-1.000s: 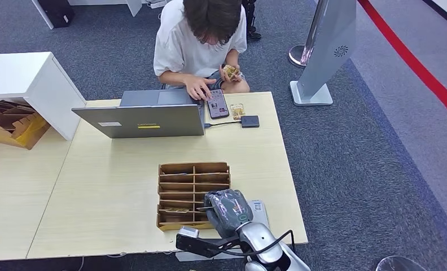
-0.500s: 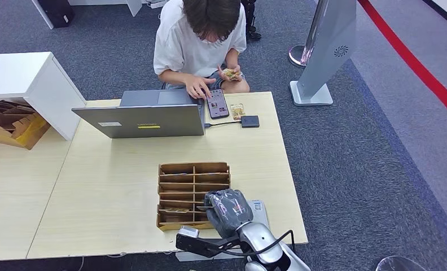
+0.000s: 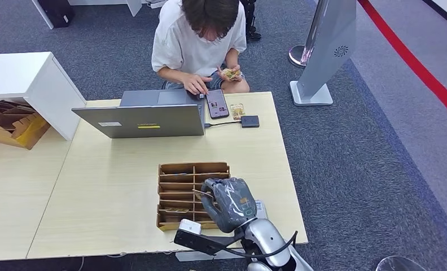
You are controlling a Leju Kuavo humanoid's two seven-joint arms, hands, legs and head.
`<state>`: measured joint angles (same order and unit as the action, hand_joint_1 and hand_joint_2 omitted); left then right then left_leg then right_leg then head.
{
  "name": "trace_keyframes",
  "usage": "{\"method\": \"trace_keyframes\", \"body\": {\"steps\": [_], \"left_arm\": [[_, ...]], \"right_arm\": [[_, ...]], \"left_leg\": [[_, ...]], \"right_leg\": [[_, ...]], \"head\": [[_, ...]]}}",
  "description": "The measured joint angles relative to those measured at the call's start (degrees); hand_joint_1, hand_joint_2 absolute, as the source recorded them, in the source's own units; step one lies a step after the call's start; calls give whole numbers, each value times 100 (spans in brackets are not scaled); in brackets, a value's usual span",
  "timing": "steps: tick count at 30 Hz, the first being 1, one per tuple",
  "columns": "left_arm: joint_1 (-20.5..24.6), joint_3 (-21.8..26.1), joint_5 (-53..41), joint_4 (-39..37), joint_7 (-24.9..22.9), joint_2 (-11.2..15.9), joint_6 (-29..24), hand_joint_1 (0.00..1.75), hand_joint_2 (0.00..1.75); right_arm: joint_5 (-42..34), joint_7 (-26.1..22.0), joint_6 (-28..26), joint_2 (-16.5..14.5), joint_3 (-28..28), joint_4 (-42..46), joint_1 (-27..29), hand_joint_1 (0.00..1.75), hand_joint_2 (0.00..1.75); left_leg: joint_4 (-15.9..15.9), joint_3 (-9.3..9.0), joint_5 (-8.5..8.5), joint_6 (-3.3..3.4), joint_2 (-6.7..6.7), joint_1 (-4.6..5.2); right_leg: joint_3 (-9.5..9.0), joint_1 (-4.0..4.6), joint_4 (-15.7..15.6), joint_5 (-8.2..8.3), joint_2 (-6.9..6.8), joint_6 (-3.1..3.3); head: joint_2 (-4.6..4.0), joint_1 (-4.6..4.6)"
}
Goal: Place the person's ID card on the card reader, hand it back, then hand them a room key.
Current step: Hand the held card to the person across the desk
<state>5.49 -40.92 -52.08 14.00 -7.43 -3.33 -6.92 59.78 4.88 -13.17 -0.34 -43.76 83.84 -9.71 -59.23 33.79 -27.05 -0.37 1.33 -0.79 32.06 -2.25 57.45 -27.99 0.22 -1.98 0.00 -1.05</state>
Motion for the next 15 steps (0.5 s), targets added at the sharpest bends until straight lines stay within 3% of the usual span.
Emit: {"method": "trace_keyframes", "body": {"steps": [15], "left_arm": [[-27,0,54,-2,0,1,-79,0,0]], "right_arm": [[-169,-274,-348,87,148,1153,176,175,175]], "left_leg": [[0,0,0,0,0,0]], "right_leg": [[0,0,0,0,0,0]], "head": [[0,0]]}}
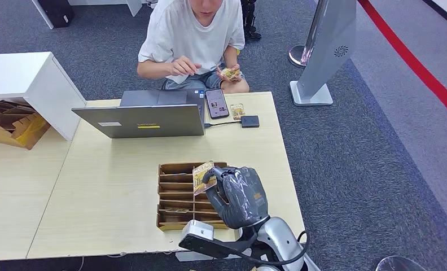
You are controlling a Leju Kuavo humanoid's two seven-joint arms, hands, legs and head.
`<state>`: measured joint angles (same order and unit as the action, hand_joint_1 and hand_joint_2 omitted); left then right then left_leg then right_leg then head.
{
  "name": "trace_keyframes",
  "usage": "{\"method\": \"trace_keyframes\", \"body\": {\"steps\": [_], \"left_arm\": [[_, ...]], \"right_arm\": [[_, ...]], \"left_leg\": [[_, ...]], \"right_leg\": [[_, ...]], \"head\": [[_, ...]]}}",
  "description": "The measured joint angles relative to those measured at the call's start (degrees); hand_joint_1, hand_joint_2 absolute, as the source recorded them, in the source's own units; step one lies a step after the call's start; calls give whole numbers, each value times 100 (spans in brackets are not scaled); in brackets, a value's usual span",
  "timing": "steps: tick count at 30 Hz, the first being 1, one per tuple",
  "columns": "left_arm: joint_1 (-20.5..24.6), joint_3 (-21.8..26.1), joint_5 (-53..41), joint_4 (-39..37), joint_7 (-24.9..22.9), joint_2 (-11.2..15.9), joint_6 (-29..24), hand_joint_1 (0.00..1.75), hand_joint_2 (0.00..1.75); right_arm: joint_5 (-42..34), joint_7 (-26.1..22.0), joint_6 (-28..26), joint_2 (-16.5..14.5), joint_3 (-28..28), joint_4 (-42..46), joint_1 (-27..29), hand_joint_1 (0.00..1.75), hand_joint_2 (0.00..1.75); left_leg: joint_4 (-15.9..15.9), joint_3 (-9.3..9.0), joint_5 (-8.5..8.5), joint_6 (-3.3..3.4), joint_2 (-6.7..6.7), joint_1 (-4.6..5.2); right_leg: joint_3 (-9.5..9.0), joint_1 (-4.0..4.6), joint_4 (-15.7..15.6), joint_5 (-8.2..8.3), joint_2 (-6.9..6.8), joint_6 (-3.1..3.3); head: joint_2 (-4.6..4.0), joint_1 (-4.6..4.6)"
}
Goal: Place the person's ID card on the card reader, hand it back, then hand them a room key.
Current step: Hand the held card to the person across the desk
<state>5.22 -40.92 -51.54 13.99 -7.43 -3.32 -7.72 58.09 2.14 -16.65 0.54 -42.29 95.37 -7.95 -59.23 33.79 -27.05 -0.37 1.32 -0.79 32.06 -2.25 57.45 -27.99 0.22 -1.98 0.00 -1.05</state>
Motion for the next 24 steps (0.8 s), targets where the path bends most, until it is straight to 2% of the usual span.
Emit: {"method": "trace_keyframes", "body": {"steps": [18,24], "left_arm": [[-12,0,19,1,0,0,-49,0,0],[-9,0,-16,2,0,-2,-36,0,0]], "right_arm": [[-29,-228,-244,121,28,724,62,175,175],[36,-240,-291,154,76,914,-70,175,175]], "left_leg": [[0,1,0,0,0,0],[0,0,0,0,0,0]], "right_leg": [[0,0,0,0,0,0],[-1,0,0,0,0,0]], "head": [[0,0],[0,0]]}}
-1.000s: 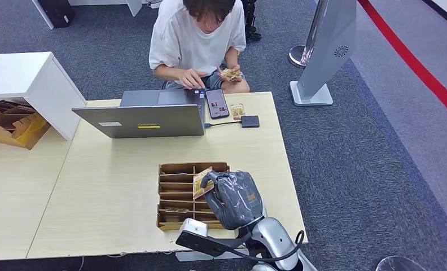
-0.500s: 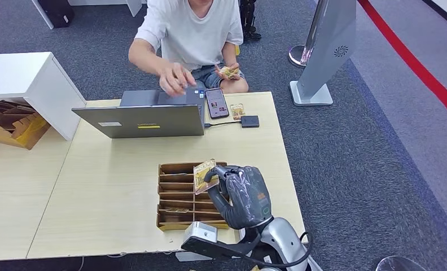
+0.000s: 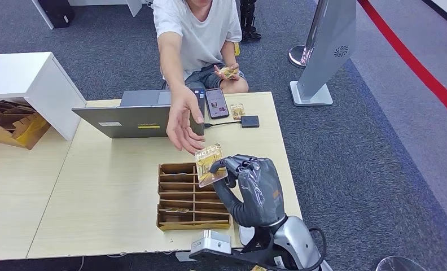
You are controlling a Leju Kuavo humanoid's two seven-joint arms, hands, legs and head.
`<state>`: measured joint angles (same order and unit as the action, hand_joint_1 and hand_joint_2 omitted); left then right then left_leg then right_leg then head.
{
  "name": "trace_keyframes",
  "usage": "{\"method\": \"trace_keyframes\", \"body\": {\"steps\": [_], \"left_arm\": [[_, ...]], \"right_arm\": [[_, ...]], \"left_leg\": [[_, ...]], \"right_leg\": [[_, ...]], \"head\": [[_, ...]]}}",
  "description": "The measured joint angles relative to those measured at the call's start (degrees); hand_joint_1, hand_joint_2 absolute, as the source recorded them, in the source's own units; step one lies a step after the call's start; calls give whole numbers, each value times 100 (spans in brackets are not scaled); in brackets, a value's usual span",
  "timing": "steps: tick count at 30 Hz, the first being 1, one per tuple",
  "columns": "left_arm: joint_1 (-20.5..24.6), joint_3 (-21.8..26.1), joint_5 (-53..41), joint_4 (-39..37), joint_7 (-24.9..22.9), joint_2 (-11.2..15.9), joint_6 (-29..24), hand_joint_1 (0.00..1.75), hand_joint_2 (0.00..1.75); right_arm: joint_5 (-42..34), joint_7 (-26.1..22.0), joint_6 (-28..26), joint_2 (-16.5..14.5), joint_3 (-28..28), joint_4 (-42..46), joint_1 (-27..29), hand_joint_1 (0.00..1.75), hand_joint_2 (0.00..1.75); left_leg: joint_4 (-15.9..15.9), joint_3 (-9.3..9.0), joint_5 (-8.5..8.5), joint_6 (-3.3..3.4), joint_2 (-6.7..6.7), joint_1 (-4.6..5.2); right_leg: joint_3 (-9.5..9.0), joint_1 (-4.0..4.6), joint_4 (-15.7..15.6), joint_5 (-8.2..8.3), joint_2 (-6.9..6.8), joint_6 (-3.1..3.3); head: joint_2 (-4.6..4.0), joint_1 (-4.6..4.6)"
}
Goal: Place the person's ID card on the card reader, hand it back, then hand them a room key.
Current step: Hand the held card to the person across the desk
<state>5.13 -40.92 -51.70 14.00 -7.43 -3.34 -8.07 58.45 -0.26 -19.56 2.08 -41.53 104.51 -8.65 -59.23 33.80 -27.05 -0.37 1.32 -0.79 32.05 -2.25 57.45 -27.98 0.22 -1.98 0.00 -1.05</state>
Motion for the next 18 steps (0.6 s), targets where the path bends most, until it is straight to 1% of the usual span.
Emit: {"method": "trace_keyframes", "body": {"steps": [5,9,13,18], "left_arm": [[5,0,-27,-1,0,-1,18,0,0],[15,0,-73,-1,1,-2,39,0,0],[24,0,-100,1,2,-2,54,0,0],[27,0,-107,0,3,-4,61,0,0]], "right_arm": [[349,71,-3,10,70,60,-260,175,175],[592,215,63,9,76,79,-486,175,175],[677,290,107,9,76,71,-660,175,175],[688,293,112,9,76,57,-735,175,175]], "left_leg": [[0,-1,2,-1,0,0],[0,-1,3,0,0,0],[0,0,3,0,1,0],[0,0,3,0,1,0]], "right_leg": [[0,0,0,3,0,3],[0,0,0,3,0,3],[0,0,0,3,-1,3],[0,0,0,3,-1,3]], "head": [[0,0],[0,0],[0,0],[0,0]]}}
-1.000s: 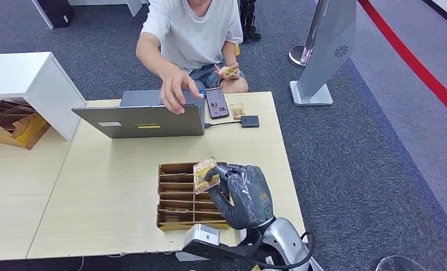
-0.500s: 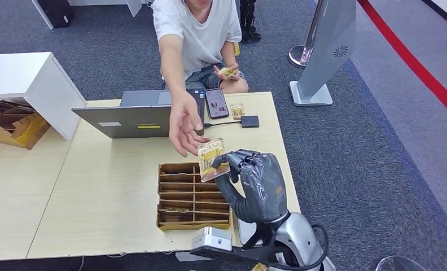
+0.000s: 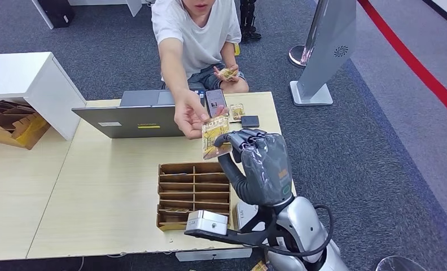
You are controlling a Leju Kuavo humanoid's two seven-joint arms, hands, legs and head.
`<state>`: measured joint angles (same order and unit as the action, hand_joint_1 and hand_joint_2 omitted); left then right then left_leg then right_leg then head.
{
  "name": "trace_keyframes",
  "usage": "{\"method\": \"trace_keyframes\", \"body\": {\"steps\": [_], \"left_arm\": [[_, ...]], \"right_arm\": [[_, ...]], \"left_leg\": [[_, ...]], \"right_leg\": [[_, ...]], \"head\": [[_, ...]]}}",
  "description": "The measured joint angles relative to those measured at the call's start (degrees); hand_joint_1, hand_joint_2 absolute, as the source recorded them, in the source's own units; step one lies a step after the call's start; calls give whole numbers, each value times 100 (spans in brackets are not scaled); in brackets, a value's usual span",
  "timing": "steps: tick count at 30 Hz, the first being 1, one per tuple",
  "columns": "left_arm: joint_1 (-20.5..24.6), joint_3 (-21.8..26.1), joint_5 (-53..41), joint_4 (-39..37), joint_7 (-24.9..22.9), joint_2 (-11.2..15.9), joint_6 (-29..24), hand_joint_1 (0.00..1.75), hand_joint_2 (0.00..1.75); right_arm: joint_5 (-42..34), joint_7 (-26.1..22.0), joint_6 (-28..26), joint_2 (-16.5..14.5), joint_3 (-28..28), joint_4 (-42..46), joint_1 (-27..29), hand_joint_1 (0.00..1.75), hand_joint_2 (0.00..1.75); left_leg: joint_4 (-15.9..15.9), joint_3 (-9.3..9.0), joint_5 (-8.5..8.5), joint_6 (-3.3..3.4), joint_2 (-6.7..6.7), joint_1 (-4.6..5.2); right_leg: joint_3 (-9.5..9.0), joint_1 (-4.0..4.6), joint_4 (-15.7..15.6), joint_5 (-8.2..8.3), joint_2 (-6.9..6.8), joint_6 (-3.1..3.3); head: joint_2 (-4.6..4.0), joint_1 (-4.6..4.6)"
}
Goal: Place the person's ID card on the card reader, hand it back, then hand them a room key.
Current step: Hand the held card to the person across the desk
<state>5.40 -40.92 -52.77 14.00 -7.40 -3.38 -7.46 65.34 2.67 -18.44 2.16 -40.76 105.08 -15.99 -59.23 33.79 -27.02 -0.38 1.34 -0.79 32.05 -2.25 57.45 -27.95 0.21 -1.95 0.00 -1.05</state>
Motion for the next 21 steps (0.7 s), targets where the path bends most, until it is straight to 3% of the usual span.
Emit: {"method": "trace_keyframes", "body": {"steps": [8,17,21], "left_arm": [[13,0,-36,1,5,-1,37,0,0],[79,-1,-187,2,35,-15,190,0,0],[92,-5,-235,13,39,-22,242,0,0]], "right_arm": [[10,107,89,-2,-1,-72,-92,175,175],[-28,284,390,-183,70,-746,-517,175,175],[-114,323,540,-298,89,-1071,-657,160,175]], "left_leg": [[0,0,0,0,-1,0],[0,-2,6,-7,-1,-1],[0,-2,8,-9,0,-2]], "right_leg": [[0,0,0,0,0,0],[0,1,1,7,1,7],[0,2,2,8,0,7]], "head": [[0,1],[0,0],[0,1]]}}
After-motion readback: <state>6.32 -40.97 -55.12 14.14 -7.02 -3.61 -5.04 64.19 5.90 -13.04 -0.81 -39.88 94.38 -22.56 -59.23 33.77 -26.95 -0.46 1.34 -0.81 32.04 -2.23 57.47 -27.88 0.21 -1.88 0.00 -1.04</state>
